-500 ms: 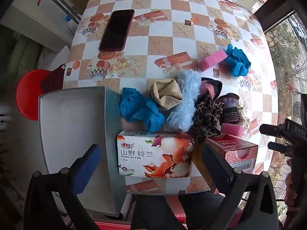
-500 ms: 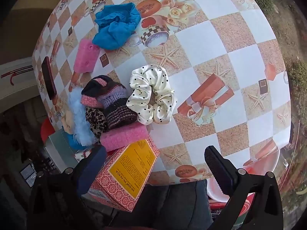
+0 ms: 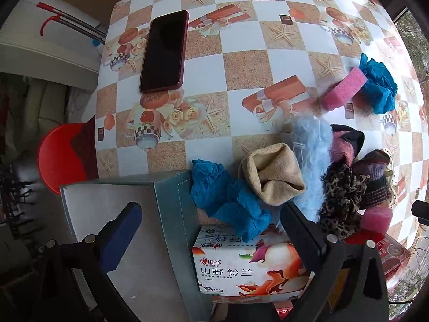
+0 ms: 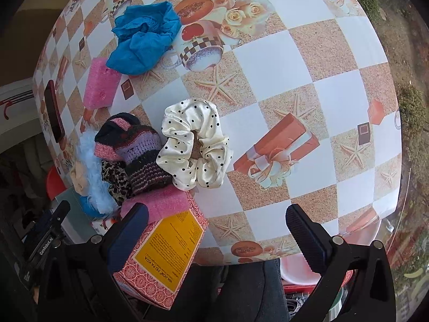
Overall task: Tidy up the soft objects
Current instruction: 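Reach the right tool to the cream dotted scrunchie while the left tool reaches the beige sock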
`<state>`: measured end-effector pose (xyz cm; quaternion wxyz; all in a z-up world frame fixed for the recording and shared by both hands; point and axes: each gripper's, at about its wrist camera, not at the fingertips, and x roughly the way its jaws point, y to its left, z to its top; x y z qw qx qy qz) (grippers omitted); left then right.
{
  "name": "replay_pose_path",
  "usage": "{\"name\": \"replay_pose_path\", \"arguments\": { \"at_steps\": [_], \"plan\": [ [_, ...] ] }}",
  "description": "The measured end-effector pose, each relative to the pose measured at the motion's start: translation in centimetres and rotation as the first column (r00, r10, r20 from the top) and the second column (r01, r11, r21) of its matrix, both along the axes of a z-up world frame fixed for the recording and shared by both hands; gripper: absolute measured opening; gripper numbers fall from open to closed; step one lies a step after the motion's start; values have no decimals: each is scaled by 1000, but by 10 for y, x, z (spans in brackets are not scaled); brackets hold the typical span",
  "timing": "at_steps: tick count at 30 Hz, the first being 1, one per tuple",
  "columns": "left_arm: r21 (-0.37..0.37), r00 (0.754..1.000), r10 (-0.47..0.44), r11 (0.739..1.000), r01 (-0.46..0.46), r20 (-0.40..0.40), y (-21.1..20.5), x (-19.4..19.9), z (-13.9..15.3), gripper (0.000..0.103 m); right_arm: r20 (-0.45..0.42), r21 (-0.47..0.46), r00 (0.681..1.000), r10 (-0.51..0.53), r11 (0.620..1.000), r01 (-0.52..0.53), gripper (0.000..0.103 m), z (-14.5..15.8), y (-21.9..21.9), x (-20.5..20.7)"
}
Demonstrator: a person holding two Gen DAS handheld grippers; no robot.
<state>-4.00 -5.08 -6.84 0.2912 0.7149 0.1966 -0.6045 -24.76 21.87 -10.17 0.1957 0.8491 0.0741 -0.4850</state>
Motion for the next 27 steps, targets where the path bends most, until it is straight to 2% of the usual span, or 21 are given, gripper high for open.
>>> {"name": "replay_pose_path", "arguments": {
  "at_steps": [1,2,4,5,7,10,14,16,18,22,25,27],
  "plan": [
    [31,1000,-9,999,9,-11,-2,-3,-5,103,3,-2,1000,1,1000,-1,103,-1,0,0],
    [27,999,-22,999,22,-29,-4,-9,-8,103,6,-7,1000,2,1000,-2,103,-2,-1,-1],
    [20,998,-57,998,58,-11,-6,-17,-16,103,10,-20,1000,8,1000,-8,103,-5,-3,-3],
    [-6,997,-77,997,77,-6,-6,-23,-18,103,12,-28,1000,8,1000,-7,103,-7,-4,-4],
    [19,993,-112,994,112,22,-5,-30,-30,103,19,-40,1000,-3,999,4,103,-13,-7,-6],
    [53,986,-153,987,150,66,-2,-37,-46,103,-2,-7,1000,-6,1000,6,103,-27,-12,-10],
    [45,977,-178,984,173,119,-3,-46,-64,103,-1,41,999,33,999,-33,103,-52,-20,-6],
    [9,978,-166,986,166,126,-6,-52,-69,103,12,66,998,64,996,-64,103,-66,-23,0],
    [-65,981,-146,986,155,129,-14,-60,-69,103,12,94,995,100,990,-101,103,-77,-23,5],
    [-201,991,-95,973,112,94,-37,-72,-51,103,-79,178,981,175,971,-159,103,-80,-10,0],
    [-270,996,-78,959,86,40,-54,-71,-21,103,-140,229,982,124,969,-90,103,-75,21,-20],
    [-263,999,-52,963,49,-5,-63,-67,-4,103,-146,215,988,45,977,-12,103,-69,44,-34]
  ]
}}
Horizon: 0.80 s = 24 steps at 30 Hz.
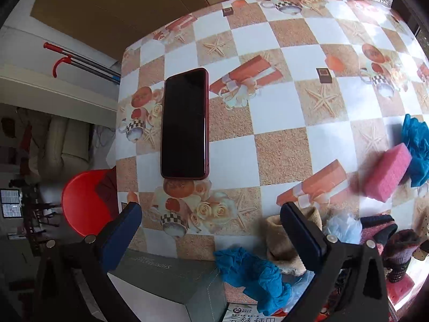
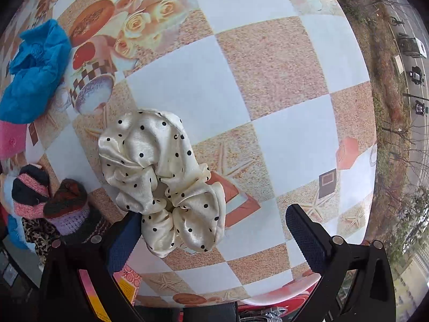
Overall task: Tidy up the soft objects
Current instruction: 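Reach the right tool to the cream dotted scrunchie while the left tool reaches the beige sock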
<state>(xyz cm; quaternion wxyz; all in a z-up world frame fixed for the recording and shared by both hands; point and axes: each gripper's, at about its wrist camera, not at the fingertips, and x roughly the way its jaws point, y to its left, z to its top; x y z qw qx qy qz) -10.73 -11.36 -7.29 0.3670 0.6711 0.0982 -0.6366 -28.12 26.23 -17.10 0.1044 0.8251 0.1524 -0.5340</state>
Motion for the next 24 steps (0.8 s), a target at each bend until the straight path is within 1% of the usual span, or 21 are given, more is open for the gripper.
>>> {"name": "replay_pose_path", "arguments": {
  "at_steps": [1,3,4,5,9,12,14,15,19,20,22,23,24],
  "plan": [
    [28,1000,17,999,-17,-24,-4,4,5,103,3,-25,999,-32,999,32,103,3,8,-5],
    [119,997,41,992,-33,-70,-7,10,9,103,10,-83,997,-70,994,71,103,10,20,-12],
    [158,996,44,987,-32,-74,-4,10,8,103,13,-107,997,-75,991,76,103,13,23,-12],
    [193,998,36,981,-25,-56,2,8,-2,103,15,-126,997,-75,989,76,103,16,25,-12],
    [213,999,-17,977,9,36,27,6,-31,103,19,-166,998,-63,984,65,103,19,31,-14],
    [238,998,-17,971,4,52,35,9,-46,103,-8,-159,998,-58,986,56,103,18,27,-6],
    [263,998,-17,965,3,54,38,9,-53,103,-8,-166,998,-55,985,53,103,18,26,-5],
    [269,998,-19,963,3,58,39,8,-56,103,-11,-169,999,-50,984,48,103,17,11,0],
    [281,997,-37,960,16,69,41,1,-64,101,-26,-174,1000,-14,985,9,103,14,-13,4],
    [281,996,-41,960,19,74,42,-1,-66,99,-30,-174,1000,-5,985,-1,103,12,-20,6],
    [312,996,-49,950,24,72,41,-7,-69,93,-29,-168,1000,12,986,-17,103,8,-28,8],
    [328,996,-51,944,24,74,41,-10,-71,88,-26,-165,1000,16,986,-20,103,1,-33,13],
    [339,996,-57,941,29,75,42,-11,-73,79,-24,-164,1000,19,986,-22,103,-3,-34,9]
  ]
}}
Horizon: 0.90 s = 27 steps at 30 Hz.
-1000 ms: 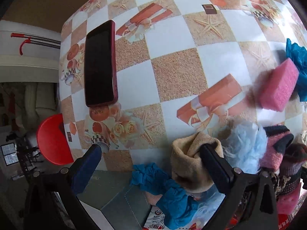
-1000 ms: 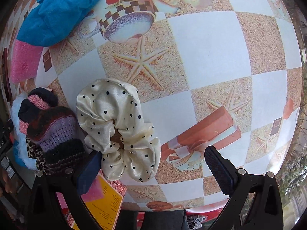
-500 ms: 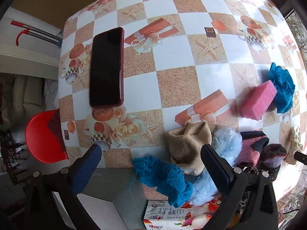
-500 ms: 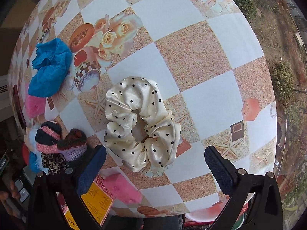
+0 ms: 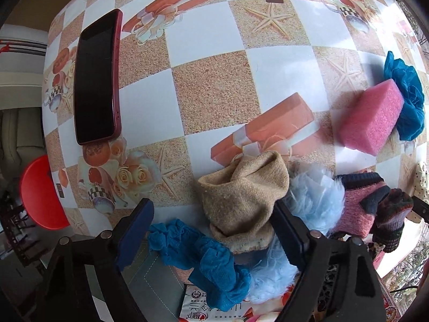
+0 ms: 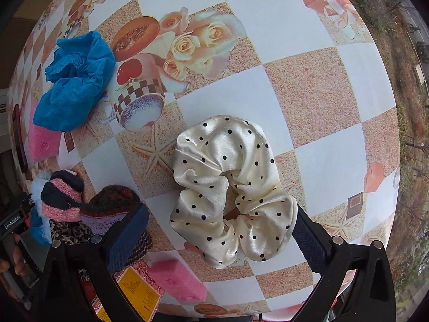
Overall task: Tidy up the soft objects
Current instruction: 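Reach the right tool to the cream dotted scrunchie while the left tool reaches the beige sock, then grasp the scrunchie with the right tool while the left tool grasps the beige sock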
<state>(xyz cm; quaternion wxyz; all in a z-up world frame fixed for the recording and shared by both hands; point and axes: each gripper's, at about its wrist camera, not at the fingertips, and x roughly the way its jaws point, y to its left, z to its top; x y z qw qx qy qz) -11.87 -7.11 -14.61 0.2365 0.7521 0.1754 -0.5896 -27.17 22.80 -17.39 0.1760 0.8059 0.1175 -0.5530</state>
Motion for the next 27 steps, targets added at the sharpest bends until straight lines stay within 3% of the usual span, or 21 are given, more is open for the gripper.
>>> {"name": "replay_pose_path", "arguments": {
  "at_steps": [6,11,13,15,19,23,27],
  "plan": [
    [26,999,25,999,-25,-23,6,-7,1,35,-16,37,1000,22,999,-22,103,-10,-17,4],
    [-36,997,40,998,-42,-61,0,-1,22,20,-46,55,998,32,998,-29,74,-5,-2,-2],
    [-64,995,46,997,-51,-85,1,1,31,17,-74,39,996,51,998,-49,48,1,0,-2],
    [-80,991,53,995,-64,-126,2,3,42,16,-77,-3,996,46,999,-46,33,7,0,-2],
    [-124,977,50,989,-77,-207,6,1,71,15,-93,-65,996,-2,998,-4,32,22,1,-4],
    [-127,946,68,985,-113,-317,4,6,102,15,-105,-126,994,-35,992,22,32,46,5,-20],
    [-143,933,74,981,-132,-352,3,12,120,15,-107,-163,992,-64,985,46,32,60,8,-16]
  ]
}}
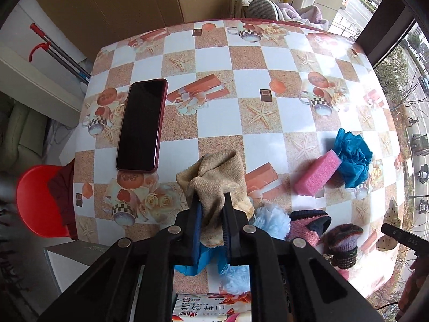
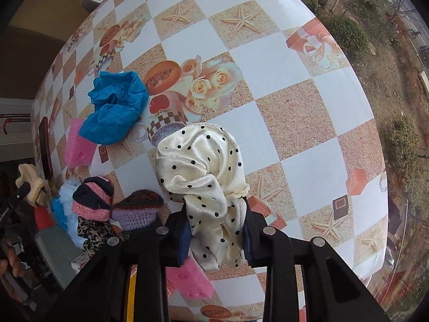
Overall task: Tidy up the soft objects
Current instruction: 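Grasp the scrunchie with the right tool while the left tool grasps the beige sock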
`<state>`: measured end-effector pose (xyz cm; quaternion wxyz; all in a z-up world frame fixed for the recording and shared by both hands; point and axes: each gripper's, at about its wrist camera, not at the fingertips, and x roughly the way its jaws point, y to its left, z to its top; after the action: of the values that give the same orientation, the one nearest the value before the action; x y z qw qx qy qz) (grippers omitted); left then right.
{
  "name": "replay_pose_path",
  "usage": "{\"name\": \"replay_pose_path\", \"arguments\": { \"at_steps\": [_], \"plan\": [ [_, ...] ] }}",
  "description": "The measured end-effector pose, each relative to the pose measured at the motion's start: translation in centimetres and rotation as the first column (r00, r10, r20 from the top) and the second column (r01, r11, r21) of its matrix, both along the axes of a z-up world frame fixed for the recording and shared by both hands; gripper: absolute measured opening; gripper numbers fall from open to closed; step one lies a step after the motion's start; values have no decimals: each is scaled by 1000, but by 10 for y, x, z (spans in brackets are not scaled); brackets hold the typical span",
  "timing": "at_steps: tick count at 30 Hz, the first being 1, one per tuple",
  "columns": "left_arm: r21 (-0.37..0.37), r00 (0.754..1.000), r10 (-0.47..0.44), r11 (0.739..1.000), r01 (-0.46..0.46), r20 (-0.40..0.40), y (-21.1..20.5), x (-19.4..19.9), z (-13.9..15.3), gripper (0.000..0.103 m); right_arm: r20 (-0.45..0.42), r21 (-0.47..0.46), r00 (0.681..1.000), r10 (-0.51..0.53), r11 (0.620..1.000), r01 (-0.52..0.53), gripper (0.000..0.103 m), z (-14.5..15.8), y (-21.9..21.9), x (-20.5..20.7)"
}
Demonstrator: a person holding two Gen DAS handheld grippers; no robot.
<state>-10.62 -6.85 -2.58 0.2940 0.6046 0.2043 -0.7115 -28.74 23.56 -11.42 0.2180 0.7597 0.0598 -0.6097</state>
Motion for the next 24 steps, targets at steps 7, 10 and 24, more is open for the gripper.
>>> {"name": "replay_pose_path", "arguments": {
  "at_steps": [7,10,24],
  "plan": [
    [-41,998,-54,998,53,-11,35,13,19,15,-12,-41,1000,3,999,-3,32,14,10,13],
    [-29,999,-43,999,43,-14,49,24,24,15,-13,-57,1000,0,998,-1,32,23,13,15],
    [-64,999,-46,997,48,30,113,99,42,15,-60,-174,990,129,975,-138,33,89,-23,58]
  ]
}}
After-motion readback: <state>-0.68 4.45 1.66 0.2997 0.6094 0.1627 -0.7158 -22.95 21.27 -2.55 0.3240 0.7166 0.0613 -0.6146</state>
